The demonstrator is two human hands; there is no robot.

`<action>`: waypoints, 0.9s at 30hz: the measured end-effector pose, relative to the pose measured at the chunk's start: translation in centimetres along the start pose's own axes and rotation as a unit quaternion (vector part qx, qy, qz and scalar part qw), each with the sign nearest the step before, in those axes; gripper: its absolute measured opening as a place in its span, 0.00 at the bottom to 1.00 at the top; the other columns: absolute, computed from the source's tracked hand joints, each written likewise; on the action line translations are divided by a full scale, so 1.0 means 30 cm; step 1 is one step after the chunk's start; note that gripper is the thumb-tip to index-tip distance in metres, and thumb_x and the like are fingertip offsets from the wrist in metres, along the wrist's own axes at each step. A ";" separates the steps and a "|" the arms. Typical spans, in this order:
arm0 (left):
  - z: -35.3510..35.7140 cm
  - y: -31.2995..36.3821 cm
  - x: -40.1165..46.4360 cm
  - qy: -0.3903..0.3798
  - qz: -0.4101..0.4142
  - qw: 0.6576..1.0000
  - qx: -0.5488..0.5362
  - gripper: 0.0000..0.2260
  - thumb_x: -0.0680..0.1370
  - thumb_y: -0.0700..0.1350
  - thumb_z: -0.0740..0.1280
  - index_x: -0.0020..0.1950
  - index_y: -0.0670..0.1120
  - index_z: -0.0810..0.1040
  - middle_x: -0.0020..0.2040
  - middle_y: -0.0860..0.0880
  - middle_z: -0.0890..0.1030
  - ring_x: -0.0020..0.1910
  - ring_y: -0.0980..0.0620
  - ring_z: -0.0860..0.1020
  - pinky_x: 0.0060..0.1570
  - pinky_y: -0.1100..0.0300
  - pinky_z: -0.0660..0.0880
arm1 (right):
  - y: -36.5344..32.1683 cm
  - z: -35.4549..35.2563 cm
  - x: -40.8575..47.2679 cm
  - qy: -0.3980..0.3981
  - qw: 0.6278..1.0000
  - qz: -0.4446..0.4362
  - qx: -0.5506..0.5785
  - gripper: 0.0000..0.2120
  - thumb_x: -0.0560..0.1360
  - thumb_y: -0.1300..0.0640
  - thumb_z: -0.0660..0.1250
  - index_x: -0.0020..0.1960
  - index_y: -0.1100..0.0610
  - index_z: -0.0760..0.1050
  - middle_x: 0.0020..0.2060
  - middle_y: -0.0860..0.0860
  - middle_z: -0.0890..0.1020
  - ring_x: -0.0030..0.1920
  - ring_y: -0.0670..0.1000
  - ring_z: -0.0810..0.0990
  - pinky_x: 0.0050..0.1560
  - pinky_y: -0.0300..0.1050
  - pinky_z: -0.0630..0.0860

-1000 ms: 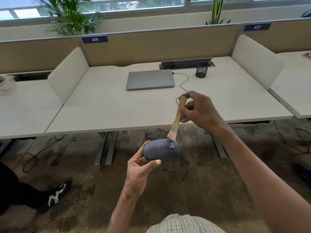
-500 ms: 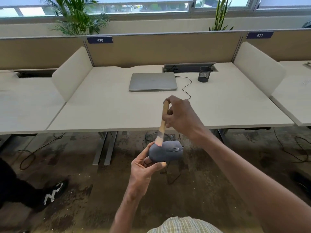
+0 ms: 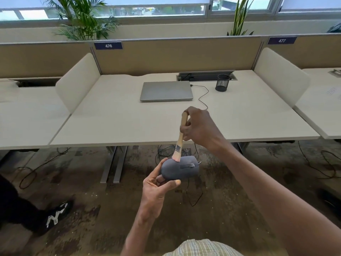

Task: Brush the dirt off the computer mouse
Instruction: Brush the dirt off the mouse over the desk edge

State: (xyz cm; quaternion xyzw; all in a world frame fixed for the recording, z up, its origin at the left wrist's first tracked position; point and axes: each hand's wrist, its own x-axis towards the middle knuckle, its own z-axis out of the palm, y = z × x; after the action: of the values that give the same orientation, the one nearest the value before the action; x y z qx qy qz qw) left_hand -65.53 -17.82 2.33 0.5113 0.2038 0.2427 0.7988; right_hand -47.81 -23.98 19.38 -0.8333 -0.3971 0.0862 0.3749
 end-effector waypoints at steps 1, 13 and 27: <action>-0.004 -0.004 -0.002 0.004 -0.001 1.000 -0.002 0.33 0.64 0.40 0.83 0.69 0.54 0.82 0.62 0.43 0.85 0.61 0.42 0.84 0.52 0.57 0.84 | 0.017 -0.009 -0.001 0.004 1.000 0.011 -0.015 0.12 0.74 0.69 0.71 0.56 0.67 0.75 0.44 0.64 0.82 0.38 0.61 0.85 0.39 0.56 0.85; -0.001 -0.015 0.024 0.036 0.003 0.999 -0.034 0.40 0.61 0.41 0.84 0.73 0.49 0.77 0.60 0.40 0.86 0.58 0.44 0.86 0.52 0.58 0.84 | -0.012 0.038 -0.146 0.096 0.989 -0.100 -0.060 0.14 0.75 0.63 0.71 0.58 0.60 0.70 0.37 0.51 0.79 0.32 0.50 0.79 0.28 0.35 0.72; 0.000 -0.022 0.038 0.059 -0.007 0.997 -0.046 0.42 0.56 0.48 0.90 0.69 0.53 0.80 0.62 0.42 0.85 0.60 0.44 0.85 0.52 0.57 0.85 | 0.030 0.024 -0.193 0.083 0.993 -0.068 0.051 0.14 0.76 0.62 0.72 0.56 0.53 0.70 0.39 0.51 0.83 0.36 0.48 0.85 0.37 0.41 0.82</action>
State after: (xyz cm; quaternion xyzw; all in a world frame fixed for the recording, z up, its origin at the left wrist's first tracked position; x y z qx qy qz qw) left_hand -64.51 -17.38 1.62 0.4578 0.2423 0.2759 0.8097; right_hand -51.46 -28.13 17.37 -0.7883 -0.4153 0.0113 0.4539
